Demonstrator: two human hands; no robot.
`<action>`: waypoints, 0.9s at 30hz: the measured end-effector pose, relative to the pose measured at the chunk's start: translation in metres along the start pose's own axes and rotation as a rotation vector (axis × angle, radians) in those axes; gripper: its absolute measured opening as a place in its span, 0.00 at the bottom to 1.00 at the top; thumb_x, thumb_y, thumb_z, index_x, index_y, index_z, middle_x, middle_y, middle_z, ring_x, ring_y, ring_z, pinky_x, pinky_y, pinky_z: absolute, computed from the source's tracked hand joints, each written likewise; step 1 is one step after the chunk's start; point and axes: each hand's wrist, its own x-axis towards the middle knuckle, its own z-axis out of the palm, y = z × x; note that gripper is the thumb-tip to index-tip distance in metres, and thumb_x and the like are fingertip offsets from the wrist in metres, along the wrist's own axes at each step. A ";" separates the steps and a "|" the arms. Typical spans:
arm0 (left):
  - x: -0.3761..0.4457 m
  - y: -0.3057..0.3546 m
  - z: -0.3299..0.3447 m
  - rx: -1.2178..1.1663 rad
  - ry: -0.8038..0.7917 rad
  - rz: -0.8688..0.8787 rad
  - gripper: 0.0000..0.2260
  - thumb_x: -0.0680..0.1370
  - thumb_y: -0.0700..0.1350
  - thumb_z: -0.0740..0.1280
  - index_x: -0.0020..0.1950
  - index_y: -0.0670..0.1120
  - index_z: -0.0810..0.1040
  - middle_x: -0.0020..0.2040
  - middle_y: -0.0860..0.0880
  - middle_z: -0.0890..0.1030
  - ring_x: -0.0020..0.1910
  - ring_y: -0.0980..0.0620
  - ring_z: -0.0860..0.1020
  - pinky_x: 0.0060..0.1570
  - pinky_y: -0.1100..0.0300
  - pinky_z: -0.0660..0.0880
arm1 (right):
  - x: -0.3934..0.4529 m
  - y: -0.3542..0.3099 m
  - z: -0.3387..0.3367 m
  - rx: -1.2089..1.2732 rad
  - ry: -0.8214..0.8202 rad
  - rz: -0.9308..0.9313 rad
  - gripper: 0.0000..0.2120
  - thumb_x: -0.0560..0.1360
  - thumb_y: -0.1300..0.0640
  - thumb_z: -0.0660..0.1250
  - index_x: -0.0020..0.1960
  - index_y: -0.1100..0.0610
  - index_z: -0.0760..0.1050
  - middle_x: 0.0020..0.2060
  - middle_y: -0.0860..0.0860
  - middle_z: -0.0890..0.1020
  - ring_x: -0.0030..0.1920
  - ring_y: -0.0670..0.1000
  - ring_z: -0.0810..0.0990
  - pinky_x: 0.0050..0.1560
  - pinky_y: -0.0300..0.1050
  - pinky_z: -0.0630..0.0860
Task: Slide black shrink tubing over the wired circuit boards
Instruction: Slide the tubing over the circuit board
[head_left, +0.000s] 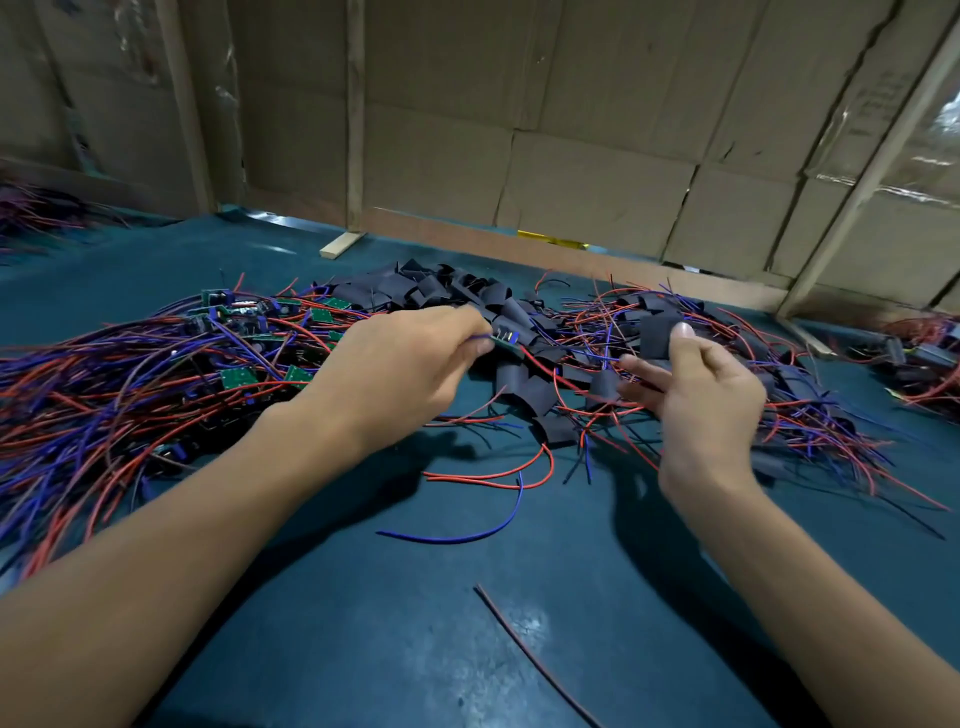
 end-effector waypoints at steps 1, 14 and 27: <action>0.000 0.000 0.001 -0.041 0.030 -0.061 0.07 0.83 0.47 0.64 0.54 0.45 0.79 0.39 0.48 0.81 0.38 0.43 0.78 0.37 0.49 0.74 | 0.000 0.004 -0.001 -0.143 0.064 -0.096 0.11 0.84 0.53 0.64 0.44 0.54 0.78 0.41 0.57 0.81 0.43 0.57 0.84 0.46 0.59 0.83; 0.016 0.015 0.004 -1.899 0.183 -0.861 0.20 0.83 0.62 0.55 0.47 0.50 0.78 0.29 0.54 0.58 0.26 0.56 0.53 0.25 0.63 0.55 | -0.039 -0.013 0.020 0.342 -0.496 0.370 0.05 0.77 0.62 0.68 0.52 0.61 0.81 0.46 0.66 0.85 0.42 0.61 0.88 0.40 0.48 0.84; 0.017 0.012 0.001 -2.114 0.397 -0.875 0.17 0.85 0.54 0.56 0.46 0.45 0.76 0.30 0.53 0.63 0.26 0.56 0.58 0.28 0.64 0.60 | -0.045 -0.006 0.018 0.060 -0.769 0.301 0.17 0.61 0.63 0.78 0.50 0.63 0.86 0.49 0.62 0.86 0.48 0.54 0.86 0.59 0.48 0.81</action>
